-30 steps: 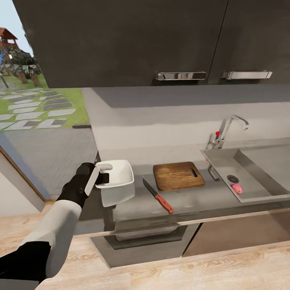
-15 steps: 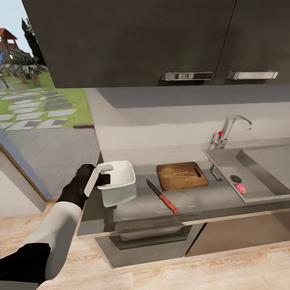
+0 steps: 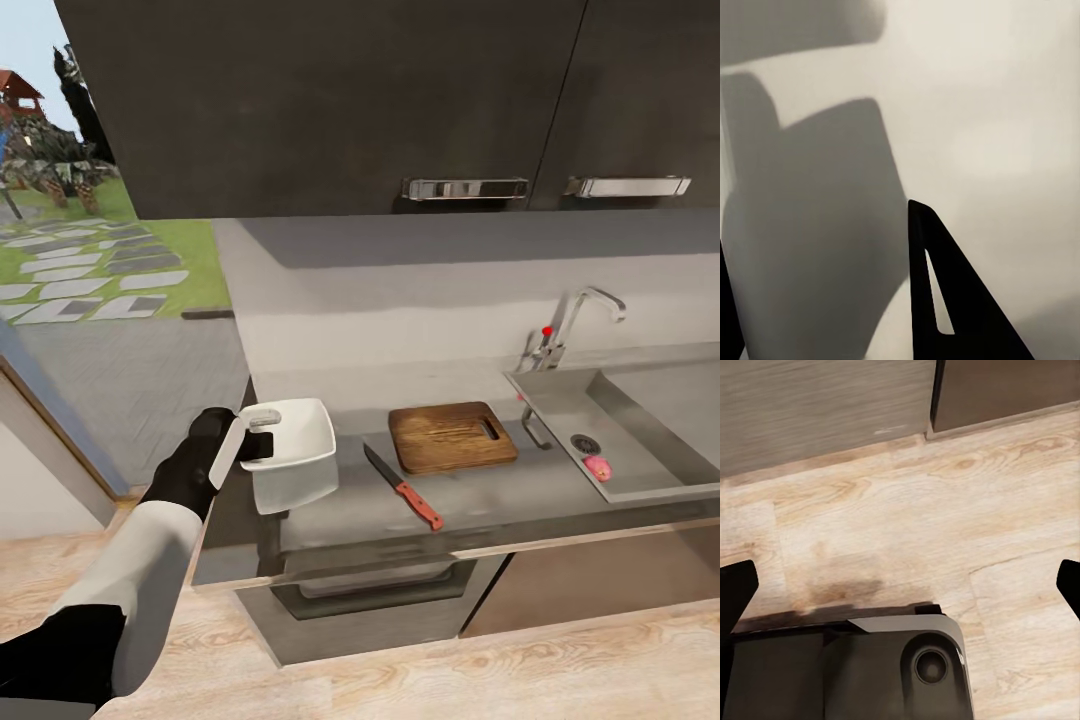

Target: In the kitchen, take the Vidalia onion out of the sink, dice it on the chopping board with the paring knife, put the diced onion into the bowl on the countertop, then place both the paring knife and the chopping board into the sink.

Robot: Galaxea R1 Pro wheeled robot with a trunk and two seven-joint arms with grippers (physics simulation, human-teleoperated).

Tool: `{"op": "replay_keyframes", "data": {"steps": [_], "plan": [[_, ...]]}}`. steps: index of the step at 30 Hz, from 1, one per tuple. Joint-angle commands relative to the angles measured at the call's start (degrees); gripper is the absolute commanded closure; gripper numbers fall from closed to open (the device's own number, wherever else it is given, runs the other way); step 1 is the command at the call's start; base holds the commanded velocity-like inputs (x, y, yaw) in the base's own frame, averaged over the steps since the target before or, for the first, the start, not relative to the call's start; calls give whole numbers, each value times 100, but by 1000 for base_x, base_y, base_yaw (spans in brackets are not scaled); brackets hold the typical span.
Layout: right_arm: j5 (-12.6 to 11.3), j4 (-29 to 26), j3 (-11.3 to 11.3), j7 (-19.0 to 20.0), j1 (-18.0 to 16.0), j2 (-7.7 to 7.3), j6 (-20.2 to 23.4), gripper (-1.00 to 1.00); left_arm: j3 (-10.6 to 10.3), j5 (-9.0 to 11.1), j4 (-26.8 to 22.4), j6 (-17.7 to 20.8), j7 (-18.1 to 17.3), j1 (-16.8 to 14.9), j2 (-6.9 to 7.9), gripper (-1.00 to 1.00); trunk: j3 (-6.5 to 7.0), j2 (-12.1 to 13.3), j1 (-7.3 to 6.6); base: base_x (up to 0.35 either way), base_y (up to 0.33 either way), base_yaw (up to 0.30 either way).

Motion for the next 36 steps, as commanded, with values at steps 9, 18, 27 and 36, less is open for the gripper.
{"op": "replay_keyframes", "data": {"steps": [9, 18, 27, 36], "plan": [[-52, -8, 9, -1, 2, 0, -10, -100, 13, -196, 156, 48, 58, -2, -1, 100, -11, -8, 5, 0, 1, 0], [-52, -8, 9, -1, 2, 0, -10, -100, 13, -196, 156, 48, 58, -2, -1, 100, -11, -8, 5, 0, 1, 0], [-52, -8, 9, -1, 2, 0, -10, -100, 13, -196, 156, 48, 58, -2, -1, 100, -11, -8, 5, 0, 1, 0], [-52, -7, 9, -5, 2, 7, -2, -100, 13, -191, 163, 33, 49, 6, -16, 100, -37, -8, 5, 0, 0, 0]]}}
